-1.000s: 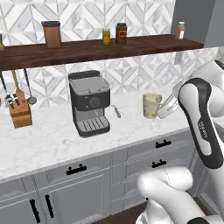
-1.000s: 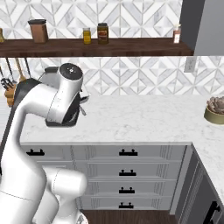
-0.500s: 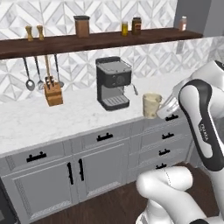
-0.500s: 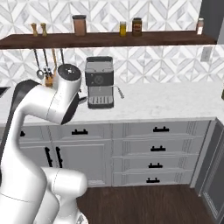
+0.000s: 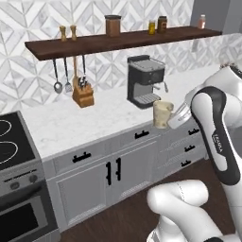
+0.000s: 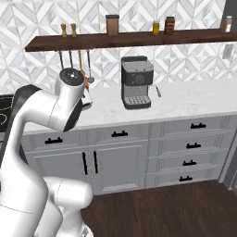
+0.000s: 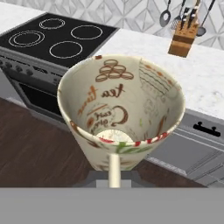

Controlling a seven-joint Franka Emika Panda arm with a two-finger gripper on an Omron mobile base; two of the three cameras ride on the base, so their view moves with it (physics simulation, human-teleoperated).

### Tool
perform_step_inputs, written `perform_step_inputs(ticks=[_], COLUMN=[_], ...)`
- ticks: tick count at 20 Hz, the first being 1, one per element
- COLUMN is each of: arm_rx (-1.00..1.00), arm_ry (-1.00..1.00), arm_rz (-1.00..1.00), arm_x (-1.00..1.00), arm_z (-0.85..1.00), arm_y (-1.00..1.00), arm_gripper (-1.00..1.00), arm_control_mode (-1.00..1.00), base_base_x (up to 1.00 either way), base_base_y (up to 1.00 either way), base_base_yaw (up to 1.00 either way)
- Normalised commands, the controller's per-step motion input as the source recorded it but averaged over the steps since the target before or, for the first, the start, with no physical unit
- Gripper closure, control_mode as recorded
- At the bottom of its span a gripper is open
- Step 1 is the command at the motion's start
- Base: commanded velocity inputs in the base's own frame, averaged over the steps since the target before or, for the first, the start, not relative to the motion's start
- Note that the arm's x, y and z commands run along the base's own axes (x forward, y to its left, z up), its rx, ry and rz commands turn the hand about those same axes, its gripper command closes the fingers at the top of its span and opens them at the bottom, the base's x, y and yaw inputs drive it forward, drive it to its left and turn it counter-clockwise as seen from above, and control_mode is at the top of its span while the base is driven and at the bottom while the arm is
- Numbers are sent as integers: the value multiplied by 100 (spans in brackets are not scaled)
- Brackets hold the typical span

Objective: Gather all objects into one cabinet and sort the glasses and bowls to opposite sides.

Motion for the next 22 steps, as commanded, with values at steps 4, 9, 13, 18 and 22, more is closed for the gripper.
perform_step_inputs(ticks=[4, 9, 13, 18, 22], arm_rx=[0, 0, 0, 0, 0], arm_ry=[0, 0, 0, 0, 0], arm_rz=[0, 0, 0, 0, 0], arm_x=[0, 0, 0, 0, 0], arm_z=[0, 0, 0, 0, 0], arm_y=[0, 0, 0, 0, 0], arm_gripper=[100, 100, 100, 100, 100], arm_control_mode=[100, 100, 100, 100, 100], base_base_x=[-98, -94, -76, -47, -49], base_base_y=[100, 100, 100, 97, 100], base_base_yaw=[-10, -1, 0, 0, 0])
